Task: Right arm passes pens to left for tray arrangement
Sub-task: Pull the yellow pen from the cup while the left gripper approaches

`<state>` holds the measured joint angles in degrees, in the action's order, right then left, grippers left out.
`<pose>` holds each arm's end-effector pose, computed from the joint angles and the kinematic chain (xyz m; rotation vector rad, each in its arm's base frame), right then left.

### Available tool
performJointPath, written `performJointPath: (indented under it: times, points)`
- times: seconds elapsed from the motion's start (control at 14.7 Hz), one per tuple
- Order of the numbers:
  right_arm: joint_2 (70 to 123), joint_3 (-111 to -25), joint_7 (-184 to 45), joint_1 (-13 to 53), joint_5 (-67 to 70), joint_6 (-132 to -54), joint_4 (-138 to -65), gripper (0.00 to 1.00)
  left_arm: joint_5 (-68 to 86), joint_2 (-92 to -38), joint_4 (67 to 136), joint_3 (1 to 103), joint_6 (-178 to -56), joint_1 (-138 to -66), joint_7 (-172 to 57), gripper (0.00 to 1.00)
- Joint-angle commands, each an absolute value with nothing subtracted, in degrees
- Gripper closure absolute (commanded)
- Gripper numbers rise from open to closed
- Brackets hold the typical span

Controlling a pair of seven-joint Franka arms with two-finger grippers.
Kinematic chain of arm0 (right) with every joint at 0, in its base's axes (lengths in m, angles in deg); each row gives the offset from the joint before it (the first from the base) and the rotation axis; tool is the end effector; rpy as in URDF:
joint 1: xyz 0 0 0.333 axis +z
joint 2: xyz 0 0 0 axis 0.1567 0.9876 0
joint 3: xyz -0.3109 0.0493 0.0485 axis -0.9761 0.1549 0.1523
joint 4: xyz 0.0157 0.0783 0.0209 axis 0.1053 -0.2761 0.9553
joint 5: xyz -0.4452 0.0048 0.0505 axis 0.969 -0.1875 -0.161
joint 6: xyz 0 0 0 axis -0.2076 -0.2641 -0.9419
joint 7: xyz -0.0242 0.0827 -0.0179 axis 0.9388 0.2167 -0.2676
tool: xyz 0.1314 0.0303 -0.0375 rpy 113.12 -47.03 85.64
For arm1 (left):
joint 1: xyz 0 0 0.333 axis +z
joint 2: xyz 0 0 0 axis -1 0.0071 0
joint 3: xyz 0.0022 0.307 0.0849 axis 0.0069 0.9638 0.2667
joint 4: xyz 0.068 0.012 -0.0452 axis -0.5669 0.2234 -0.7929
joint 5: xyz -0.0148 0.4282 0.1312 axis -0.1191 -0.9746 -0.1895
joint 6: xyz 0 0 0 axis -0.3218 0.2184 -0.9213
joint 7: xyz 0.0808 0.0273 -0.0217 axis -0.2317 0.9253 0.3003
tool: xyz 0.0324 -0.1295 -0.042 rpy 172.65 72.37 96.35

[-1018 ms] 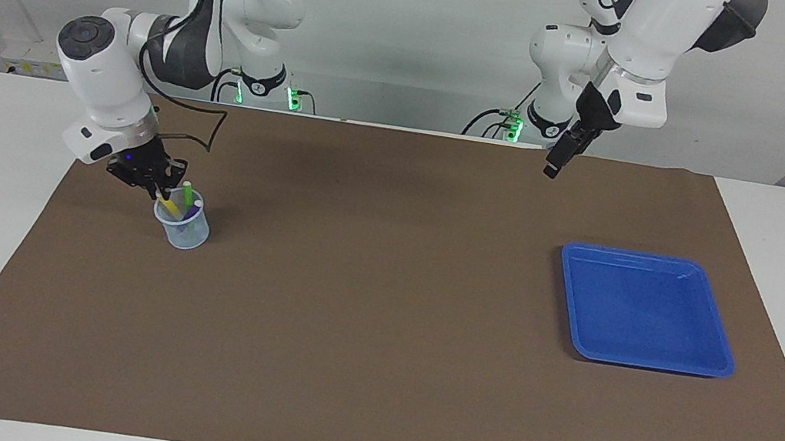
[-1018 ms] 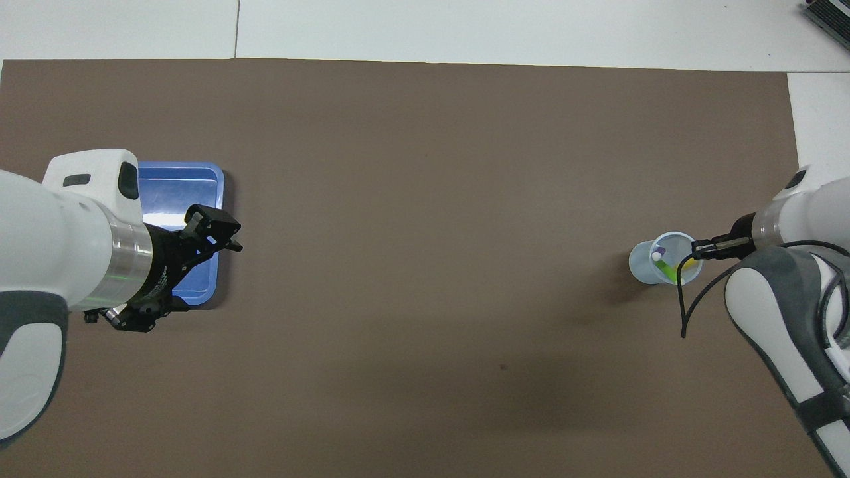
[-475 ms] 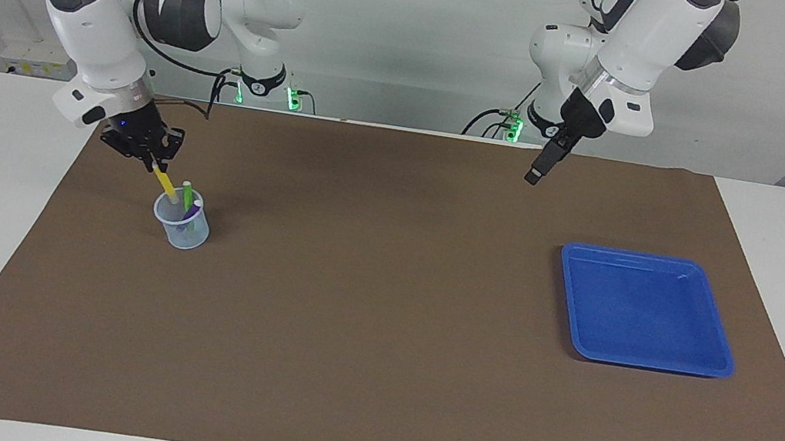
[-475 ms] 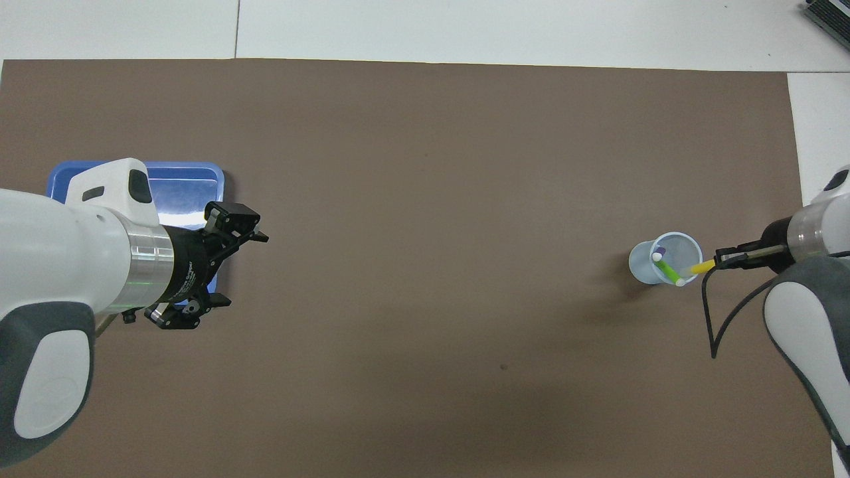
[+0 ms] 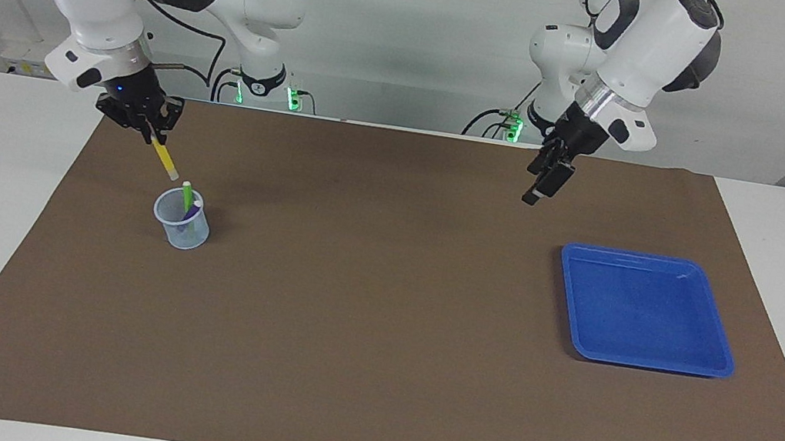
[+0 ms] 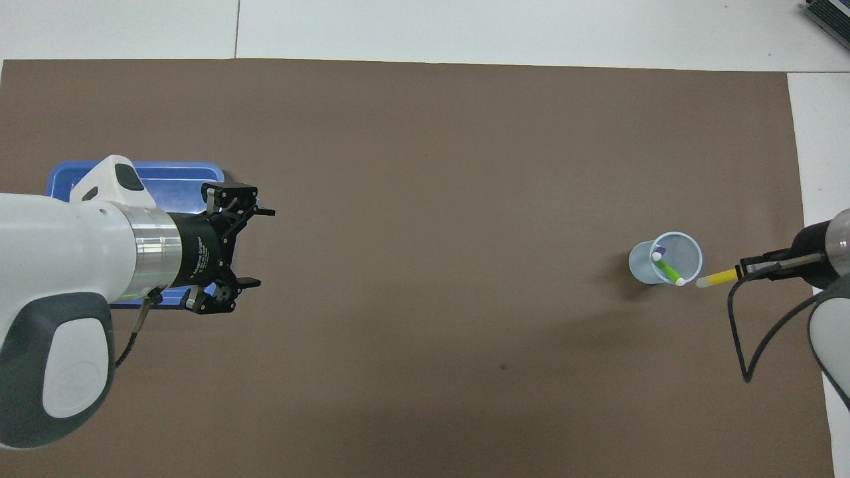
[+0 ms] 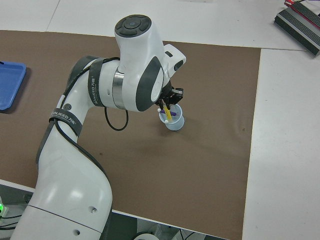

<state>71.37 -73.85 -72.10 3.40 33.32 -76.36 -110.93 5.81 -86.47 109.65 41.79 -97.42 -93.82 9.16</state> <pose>0.5545 -0.0443 0.4983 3.1137 0.1762 -0.0729 0.5431 -0.2115 0.5077 2.2367 1.6356 -0.1184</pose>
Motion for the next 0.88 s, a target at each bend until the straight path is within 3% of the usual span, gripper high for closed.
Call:
performJointPath:
  times: [0.0, 0.81]
  points:
    - [70.34, -73.66, -72.04, 3.04, 30.18, -72.68, -108.51, 1.0, 7.12, -86.84, 111.87, 41.99, -100.69, -94.16, 12.94, 0.0]
    - [68.93, -73.57, -72.04, 3.22, 6.54, -70.56, -109.21, 1.0, 8.87, -85.08, 111.17, 41.64, -106.14, -101.45, 37.01, 0.0]
